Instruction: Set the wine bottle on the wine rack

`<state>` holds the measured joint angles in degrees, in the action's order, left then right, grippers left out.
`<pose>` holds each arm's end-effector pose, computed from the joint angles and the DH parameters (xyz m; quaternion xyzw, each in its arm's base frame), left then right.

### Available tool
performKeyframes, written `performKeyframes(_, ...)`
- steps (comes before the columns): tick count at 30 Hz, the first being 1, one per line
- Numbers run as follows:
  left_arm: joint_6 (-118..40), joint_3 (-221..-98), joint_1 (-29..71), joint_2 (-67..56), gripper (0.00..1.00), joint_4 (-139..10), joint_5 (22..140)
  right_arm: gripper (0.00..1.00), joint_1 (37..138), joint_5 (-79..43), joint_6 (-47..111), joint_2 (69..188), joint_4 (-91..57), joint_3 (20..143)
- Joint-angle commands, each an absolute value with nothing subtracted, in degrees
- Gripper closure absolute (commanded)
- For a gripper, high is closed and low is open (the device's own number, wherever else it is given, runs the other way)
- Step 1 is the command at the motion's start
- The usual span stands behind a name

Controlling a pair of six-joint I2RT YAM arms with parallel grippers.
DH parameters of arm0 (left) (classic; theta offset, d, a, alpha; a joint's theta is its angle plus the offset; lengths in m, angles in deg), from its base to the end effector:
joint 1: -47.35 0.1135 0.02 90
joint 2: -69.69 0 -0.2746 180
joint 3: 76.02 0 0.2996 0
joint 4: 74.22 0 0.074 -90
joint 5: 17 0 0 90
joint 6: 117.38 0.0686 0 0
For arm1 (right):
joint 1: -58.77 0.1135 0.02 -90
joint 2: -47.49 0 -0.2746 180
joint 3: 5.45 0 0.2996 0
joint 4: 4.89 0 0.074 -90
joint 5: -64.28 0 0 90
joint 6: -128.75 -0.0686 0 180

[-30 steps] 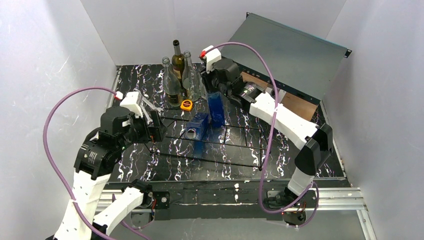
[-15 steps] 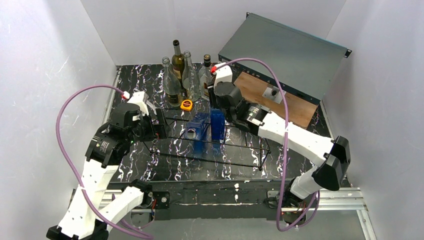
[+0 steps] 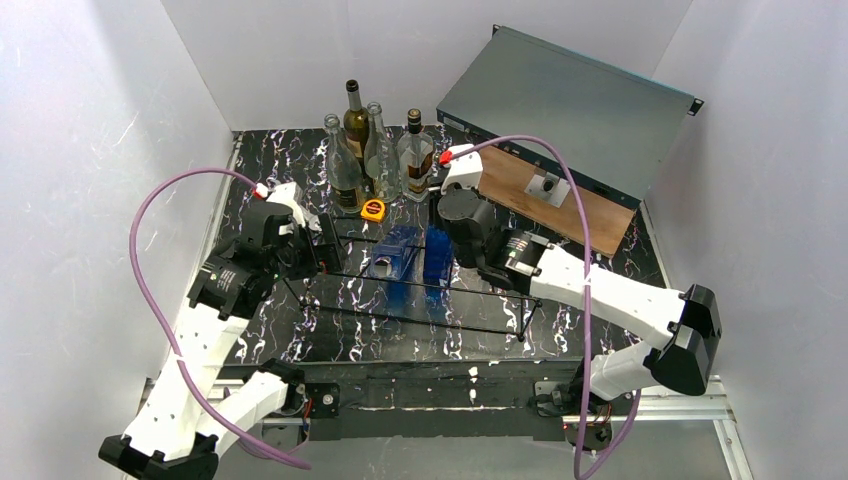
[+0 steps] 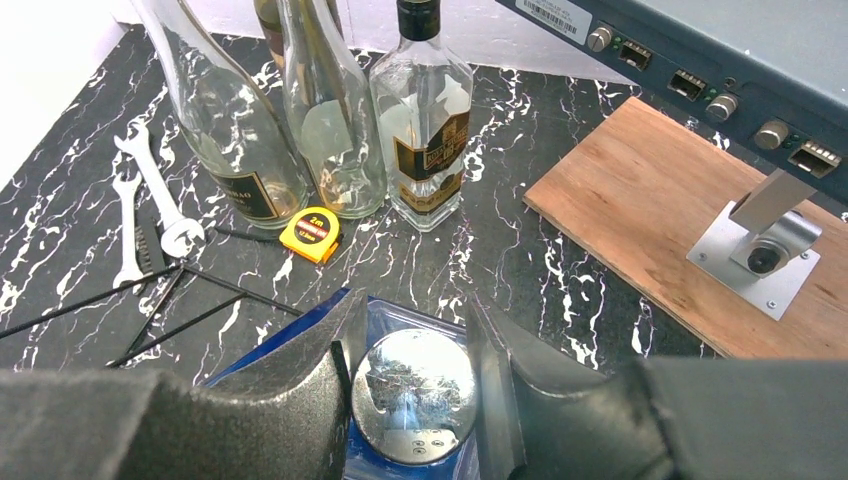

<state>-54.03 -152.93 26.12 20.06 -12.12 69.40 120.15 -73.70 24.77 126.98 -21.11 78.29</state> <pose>0.2116 -0.0776 0.3787 -0.0564 0.8842 -0.1624 0.4344 0.2296 0.3144 0.3808 -0.0510 0.7529 0.1015 0.6483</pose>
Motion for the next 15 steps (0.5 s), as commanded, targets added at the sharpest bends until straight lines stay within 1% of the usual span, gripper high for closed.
performKeyframes(1, -54.5, -152.1, 25.8, 20.2, 0.02, -12.6, 69.2, 0.99, 122.8, -77.0, 21.3, 126.2, -22.6, 76.2)
performKeyframes(8, -54.7, -150.9, 25.8, 21.1, 0.02, -12.6, 69.2, 0.99, 127.5, -83.0, 21.7, 126.0, -20.8, 72.5)
performKeyframes(12, -55.0, -150.4, 25.8, 20.8, 0.02, -12.6, 69.8, 0.99, 130.9, -87.8, 28.6, 126.1, -13.6, 70.3)
performKeyframes(15, -55.0, -150.8, 25.8, 20.6, 0.02, -12.7, 70.0, 0.99, 131.1, -88.3, 32.8, 126.1, -9.5, 69.5)
